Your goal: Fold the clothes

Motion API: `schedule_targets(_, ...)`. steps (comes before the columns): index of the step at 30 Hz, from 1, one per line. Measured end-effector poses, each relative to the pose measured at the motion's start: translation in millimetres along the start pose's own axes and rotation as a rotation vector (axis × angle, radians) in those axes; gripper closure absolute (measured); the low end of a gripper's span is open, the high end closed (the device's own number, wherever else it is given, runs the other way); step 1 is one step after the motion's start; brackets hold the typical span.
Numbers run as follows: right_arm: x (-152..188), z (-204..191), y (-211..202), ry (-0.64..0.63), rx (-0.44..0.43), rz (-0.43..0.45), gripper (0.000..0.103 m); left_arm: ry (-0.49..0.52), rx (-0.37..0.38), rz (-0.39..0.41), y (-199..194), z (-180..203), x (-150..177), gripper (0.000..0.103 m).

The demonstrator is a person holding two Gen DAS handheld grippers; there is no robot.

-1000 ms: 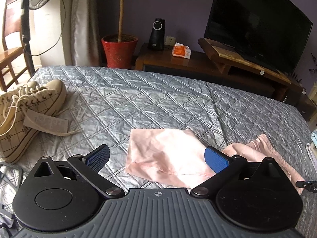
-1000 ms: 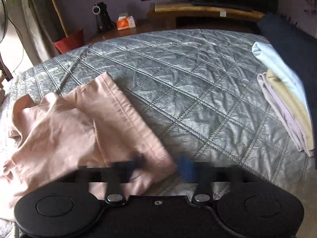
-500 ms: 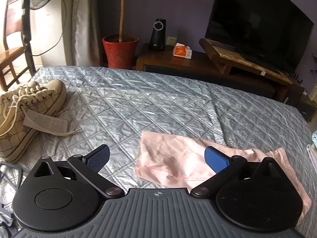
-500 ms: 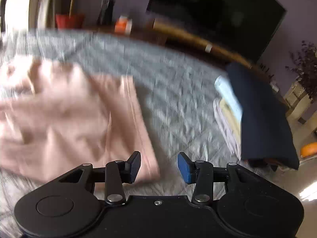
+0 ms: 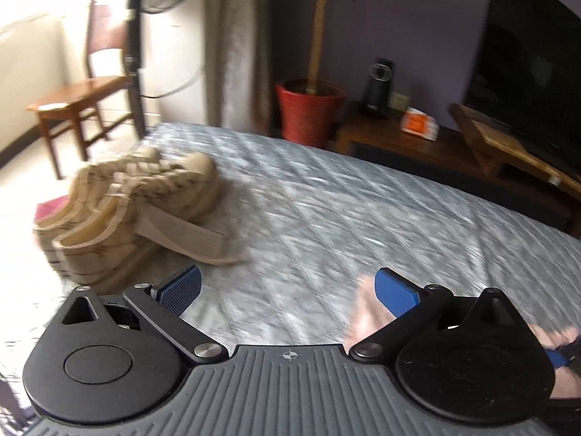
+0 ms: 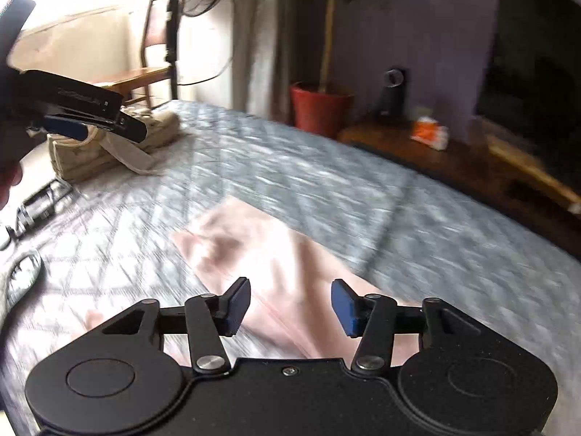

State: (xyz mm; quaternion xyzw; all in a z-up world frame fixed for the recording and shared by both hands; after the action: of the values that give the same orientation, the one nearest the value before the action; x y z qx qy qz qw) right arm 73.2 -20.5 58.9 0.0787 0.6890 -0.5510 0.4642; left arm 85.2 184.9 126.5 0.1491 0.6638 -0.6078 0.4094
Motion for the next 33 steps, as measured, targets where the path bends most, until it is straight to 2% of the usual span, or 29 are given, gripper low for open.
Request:
schedule_targets(2,-10.2,-9.2,17.5,0.028,-0.088,-0.047,0.056,-0.026,-0.006,-0.005,0.6,-11.3,-4.1,0.000)
schedule_targets(5,-9.9,-43.4,12.7,-0.107,-0.160,-0.056,0.056,-0.060,0.002,-0.010,-1.2,-26.6,-8.6,0.000)
schedule_targets(8,3.9,-68.1,1.3,-0.180,-0.256,-0.091,0.056,-0.095,0.014,-0.015,-4.1,-38.3,-10.1,0.000)
schedule_targets(13,43.6,-117.4,15.7,-0.413,-0.209,-0.204,0.056,-0.115,0.026,-0.019,-6.1,-46.5,-9.2,0.000)
schedule_targets(16,42.9,-133.0,24.0,-0.496,-0.111,-0.126,0.046,-0.111,0.025,-0.011,-8.2,-46.4,-9.6,0.000)
schedule_targets(21,20.5,-119.1,52.3,-0.441,0.115,-0.039,0.042,-0.115,0.038,-0.018,-5.0,-48.7,-10.3,0.000)
schedule_targets(22,15.9,-110.4,50.3,-0.385,0.120,-0.022,0.042,-0.116,0.041,-0.019,-4.6,-49.2,-10.4,0.000)
schedule_targets(25,5.0,-75.1,37.2,-0.136,-0.023,0.024,0.040,-0.118,0.047,-0.022,-3.2,-50.8,-10.4,0.000)
schedule_targets(26,2.6,-69.0,34.5,-0.103,-0.007,0.047,0.034,-0.118,0.047,-0.022,-3.0,-50.5,-10.2,0.000)
schedule_targets(27,-0.4,-66.3,36.4,-0.107,0.030,0.045,0.034,-0.119,0.048,-0.022,-2.8,-50.2,-10.0,0.000)
schedule_targets(30,-11.2,-59.0,51.9,-0.088,0.003,-0.006,0.046,-0.110,0.054,-0.023,-2.9,-47.9,-9.2,0.000)
schedule_targets(31,-14.8,-60.9,60.1,-0.087,-0.016,-0.022,0.059,-0.106,0.054,-0.021,-2.8,-47.7,-9.4,0.000)
schedule_targets(32,-18.5,-63.8,68.6,-0.097,-0.030,-0.036,0.065,-0.105,0.053,-0.021,-2.7,-48.1,-9.4,0.000)
schedule_targets(33,-21.2,-68.3,76.4,-0.120,-0.034,-0.046,0.065,-0.105,0.052,-0.020,-2.5,-48.5,-9.4,0.000)
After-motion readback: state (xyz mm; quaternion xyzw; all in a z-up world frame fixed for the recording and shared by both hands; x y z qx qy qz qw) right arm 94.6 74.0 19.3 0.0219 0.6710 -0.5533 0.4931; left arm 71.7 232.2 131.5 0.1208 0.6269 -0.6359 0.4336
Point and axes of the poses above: each gripper's, at about its wrist camera, not at the fingertips, and y roughly the way its jaws point, z to its right, x to its underside, the point moved 1 cm from there along y, roughly the way its jaws point, and after that the axes turned 2 degrees about -y, right-handed, at the moved point
